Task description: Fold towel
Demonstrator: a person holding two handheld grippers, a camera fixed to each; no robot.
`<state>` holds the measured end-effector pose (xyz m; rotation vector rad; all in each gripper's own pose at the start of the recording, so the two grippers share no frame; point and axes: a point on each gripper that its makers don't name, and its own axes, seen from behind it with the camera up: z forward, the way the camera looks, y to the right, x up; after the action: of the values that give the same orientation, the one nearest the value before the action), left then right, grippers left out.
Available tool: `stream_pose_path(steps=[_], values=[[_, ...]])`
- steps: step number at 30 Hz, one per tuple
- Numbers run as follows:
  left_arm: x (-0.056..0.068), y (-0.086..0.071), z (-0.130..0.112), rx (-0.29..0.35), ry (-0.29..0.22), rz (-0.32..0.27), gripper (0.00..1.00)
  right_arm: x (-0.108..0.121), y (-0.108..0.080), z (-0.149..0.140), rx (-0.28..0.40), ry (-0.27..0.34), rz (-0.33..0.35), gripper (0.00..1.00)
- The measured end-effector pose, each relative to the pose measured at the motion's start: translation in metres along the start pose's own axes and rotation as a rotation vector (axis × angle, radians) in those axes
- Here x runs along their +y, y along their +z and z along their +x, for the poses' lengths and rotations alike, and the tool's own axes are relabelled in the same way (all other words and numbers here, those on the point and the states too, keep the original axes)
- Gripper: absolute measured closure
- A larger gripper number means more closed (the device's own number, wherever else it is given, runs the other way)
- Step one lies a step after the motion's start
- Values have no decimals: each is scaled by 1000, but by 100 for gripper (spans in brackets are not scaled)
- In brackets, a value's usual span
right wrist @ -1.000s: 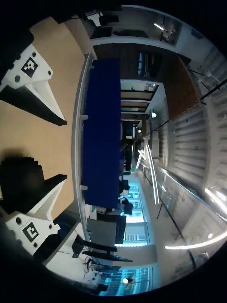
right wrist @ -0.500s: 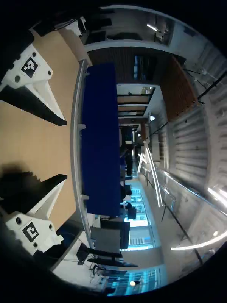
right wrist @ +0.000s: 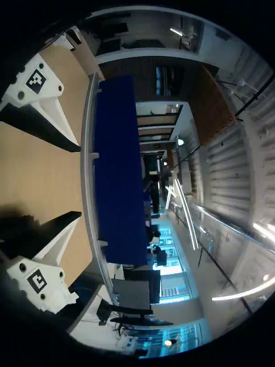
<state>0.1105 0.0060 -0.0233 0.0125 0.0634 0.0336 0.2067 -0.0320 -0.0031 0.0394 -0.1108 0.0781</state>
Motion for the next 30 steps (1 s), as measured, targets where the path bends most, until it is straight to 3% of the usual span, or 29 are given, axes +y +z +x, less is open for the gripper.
stream_pose_path(steps=[17,30], values=[[-9,5,-77,-5,-10,22,12,-22,21,-37,-25,-51,44,0],[-13,13,-100,-12,-37,26,12,-31,25,-40,-24,-58,51,0]])
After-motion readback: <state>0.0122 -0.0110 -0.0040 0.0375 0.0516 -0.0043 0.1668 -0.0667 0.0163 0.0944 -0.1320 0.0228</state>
